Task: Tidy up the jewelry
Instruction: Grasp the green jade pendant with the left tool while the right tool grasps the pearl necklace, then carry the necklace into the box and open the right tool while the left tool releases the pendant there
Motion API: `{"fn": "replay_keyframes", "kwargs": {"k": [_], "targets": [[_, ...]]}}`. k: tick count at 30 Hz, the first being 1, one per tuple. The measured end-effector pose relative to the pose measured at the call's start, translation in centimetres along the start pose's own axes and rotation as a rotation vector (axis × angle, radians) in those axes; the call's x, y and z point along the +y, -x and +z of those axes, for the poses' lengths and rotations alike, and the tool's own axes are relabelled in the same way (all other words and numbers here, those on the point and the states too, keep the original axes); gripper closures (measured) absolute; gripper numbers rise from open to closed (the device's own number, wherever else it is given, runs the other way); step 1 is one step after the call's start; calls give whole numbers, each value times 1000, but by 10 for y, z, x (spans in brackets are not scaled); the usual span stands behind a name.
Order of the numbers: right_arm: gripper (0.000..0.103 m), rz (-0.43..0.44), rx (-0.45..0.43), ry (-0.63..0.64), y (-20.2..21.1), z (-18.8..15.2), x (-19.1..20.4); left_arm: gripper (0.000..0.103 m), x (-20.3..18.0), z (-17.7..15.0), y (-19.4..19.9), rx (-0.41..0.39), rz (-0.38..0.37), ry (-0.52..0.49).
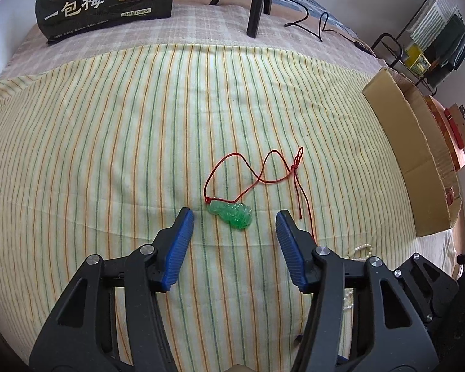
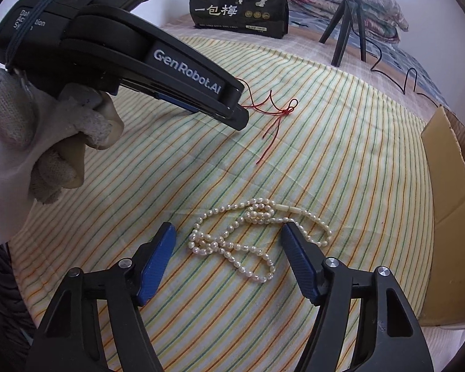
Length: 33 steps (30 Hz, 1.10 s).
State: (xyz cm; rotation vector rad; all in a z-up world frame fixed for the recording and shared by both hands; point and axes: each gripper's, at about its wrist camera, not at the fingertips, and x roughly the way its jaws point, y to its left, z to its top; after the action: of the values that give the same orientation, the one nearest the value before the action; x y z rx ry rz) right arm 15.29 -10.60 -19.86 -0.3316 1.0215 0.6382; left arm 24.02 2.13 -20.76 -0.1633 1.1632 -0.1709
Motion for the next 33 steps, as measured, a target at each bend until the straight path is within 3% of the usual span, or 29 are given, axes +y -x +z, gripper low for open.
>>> {"fn": "replay_keyframes", "kwargs": {"k": [4, 11, 21, 28, 33], "targets": [[36, -7, -5, 7, 2, -1, 2, 54, -6, 0, -4, -12, 29, -43], [40, -19, -3, 28, -4, 3, 1, 73, -8, 1, -5, -34, 53, -71], [62, -17, 3, 56, 0, 2, 2, 73, -7, -2, -3, -39, 49, -83], [92, -2, 14, 55, 4, -1, 0, 73, -5, -4, 3, -41, 50, -75], [96, 12, 28, 10, 8, -1, -6, 73, -2, -4, 12, -58, 47, -63]]}}
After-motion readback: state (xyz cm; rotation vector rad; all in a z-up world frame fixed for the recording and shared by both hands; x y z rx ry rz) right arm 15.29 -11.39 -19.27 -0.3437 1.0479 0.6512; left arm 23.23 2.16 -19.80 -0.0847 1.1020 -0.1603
